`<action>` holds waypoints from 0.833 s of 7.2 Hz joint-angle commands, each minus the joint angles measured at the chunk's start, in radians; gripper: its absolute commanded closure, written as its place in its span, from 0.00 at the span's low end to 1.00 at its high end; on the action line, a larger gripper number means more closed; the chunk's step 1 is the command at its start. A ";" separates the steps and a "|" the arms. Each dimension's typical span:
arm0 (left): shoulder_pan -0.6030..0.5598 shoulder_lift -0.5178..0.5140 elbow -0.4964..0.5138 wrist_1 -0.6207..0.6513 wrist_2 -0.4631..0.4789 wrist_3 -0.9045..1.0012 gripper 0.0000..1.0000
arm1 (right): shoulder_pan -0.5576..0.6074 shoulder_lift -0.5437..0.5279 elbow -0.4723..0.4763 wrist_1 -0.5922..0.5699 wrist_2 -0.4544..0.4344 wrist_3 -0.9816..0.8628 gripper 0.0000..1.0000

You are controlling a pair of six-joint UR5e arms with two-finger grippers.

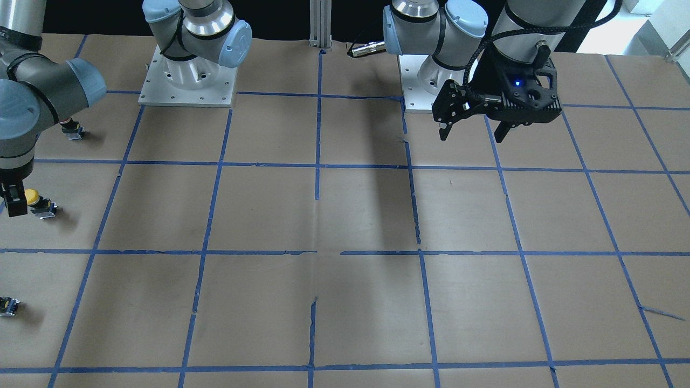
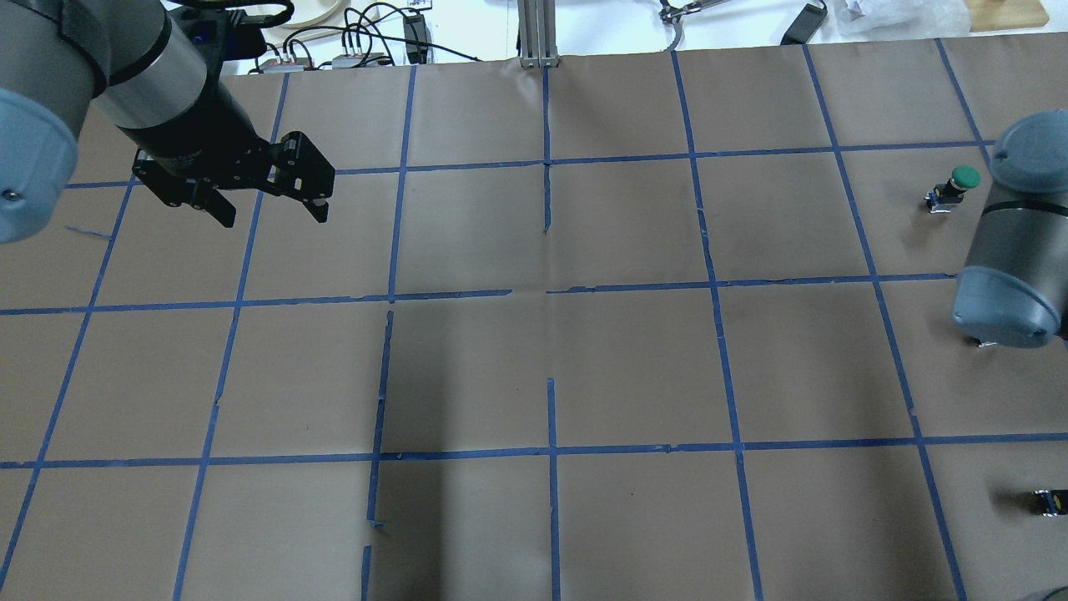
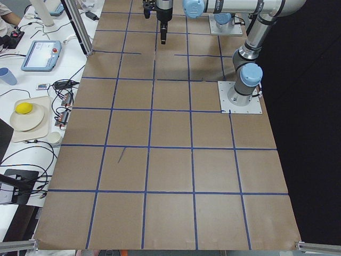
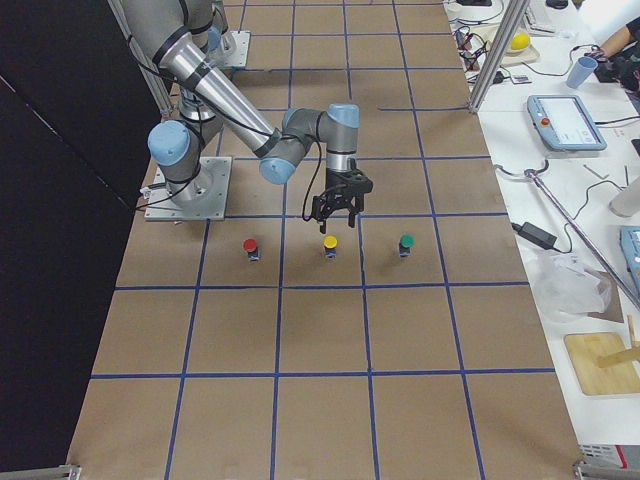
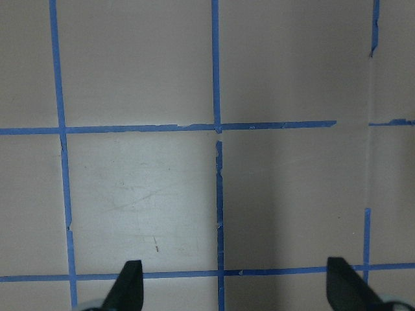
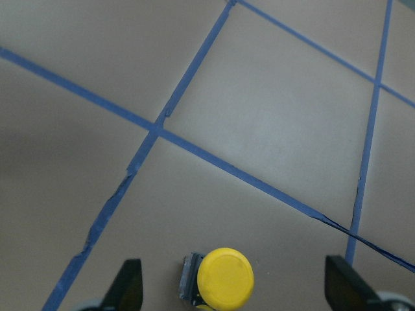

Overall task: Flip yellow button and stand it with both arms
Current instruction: 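Open the right gripper to release the upright button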

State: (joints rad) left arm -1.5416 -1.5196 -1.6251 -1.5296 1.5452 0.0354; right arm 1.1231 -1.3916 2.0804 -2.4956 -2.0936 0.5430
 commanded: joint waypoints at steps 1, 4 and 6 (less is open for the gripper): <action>0.000 0.001 0.004 0.000 0.003 0.000 0.00 | 0.030 -0.082 -0.144 0.392 0.120 -0.006 0.00; 0.000 0.004 0.010 -0.003 0.006 0.001 0.00 | 0.140 -0.166 -0.287 0.751 0.311 -0.087 0.00; 0.000 0.002 0.005 -0.003 0.004 0.003 0.00 | 0.298 -0.242 -0.295 0.855 0.311 -0.143 0.00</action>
State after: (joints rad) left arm -1.5417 -1.5173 -1.6177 -1.5319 1.5500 0.0372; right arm 1.3288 -1.5863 1.7939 -1.7157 -1.7899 0.4248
